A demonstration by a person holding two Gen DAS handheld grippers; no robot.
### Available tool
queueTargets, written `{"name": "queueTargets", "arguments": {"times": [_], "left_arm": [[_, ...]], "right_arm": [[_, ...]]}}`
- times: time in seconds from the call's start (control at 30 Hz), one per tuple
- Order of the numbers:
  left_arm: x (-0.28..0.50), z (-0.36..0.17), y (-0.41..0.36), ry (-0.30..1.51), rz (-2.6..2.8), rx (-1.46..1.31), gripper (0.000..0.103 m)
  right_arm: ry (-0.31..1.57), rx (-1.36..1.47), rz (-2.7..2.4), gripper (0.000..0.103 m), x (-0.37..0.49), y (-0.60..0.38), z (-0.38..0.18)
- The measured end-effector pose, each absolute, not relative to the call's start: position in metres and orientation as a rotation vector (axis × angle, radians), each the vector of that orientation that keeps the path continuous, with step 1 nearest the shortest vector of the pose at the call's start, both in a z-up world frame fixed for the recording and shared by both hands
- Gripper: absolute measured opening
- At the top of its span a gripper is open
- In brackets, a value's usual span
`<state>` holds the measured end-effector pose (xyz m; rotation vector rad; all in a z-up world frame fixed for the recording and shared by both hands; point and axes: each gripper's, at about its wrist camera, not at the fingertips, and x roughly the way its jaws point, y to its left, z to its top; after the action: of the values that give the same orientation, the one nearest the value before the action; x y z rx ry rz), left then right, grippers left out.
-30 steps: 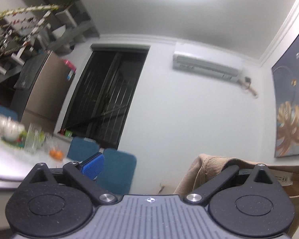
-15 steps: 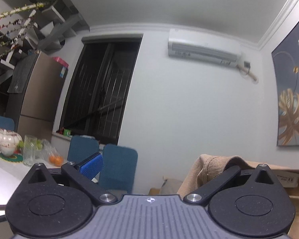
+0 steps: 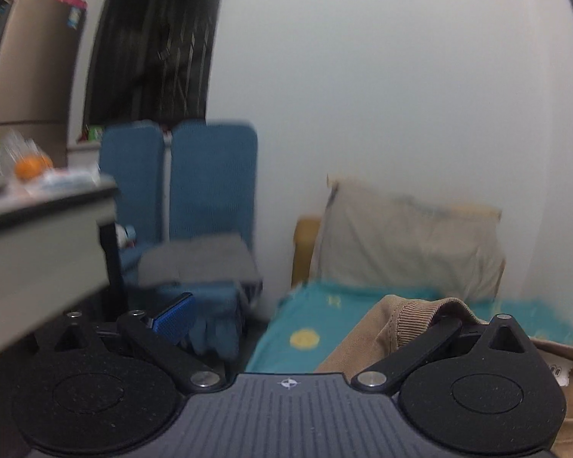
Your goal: Fold clothes
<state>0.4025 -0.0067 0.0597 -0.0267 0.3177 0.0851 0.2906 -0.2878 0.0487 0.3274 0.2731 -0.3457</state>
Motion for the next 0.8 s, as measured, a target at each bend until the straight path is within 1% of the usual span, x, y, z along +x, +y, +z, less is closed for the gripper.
{"name": "queueTargets", "arguments": {"times": [0.13,0.27,0.37,0.4,0.47,0.57,0.7,0.8], "left_arm": [[0.486,-0.056,-0.007,0.48,0.092,0.022,0.103],[0.53,-0.122,0.002,0.643,0.074,0.04,0.102],[0.562,-0.17,0.009,0.77,0.057,0.056,0.102],[0.566,-0.176,0.009,0.828,0.039,0.068,0.102],[0.571,-0.18,0.012,0.918,0.014,0.082,0.102],[0.554,-0.169,0.013,0.952,-0.038,0.112,0.102],[0.518,-0.142,0.011,0.901,-0.057,0.189,0.102],[0.485,-0.12,0.012,0.81,-0.06,0.146,0.102]], "right_arm": [[0.413,0.301,-0.326,0.091,0.374,-0.294,-0.052],[0.572,0.299,-0.278,0.091,0.427,-0.298,-0.134],[0.704,0.358,-0.199,0.091,0.447,-0.309,-0.167],[0.749,0.38,-0.159,0.093,0.451,-0.311,-0.173],[0.756,0.366,-0.109,0.093,0.45,-0.309,-0.169],[0.761,0.403,-0.065,0.093,0.439,-0.307,-0.156],[0.732,0.324,-0.094,0.093,0.417,-0.295,-0.129],[0.662,0.269,-0.074,0.093,0.394,-0.29,-0.108]]}}
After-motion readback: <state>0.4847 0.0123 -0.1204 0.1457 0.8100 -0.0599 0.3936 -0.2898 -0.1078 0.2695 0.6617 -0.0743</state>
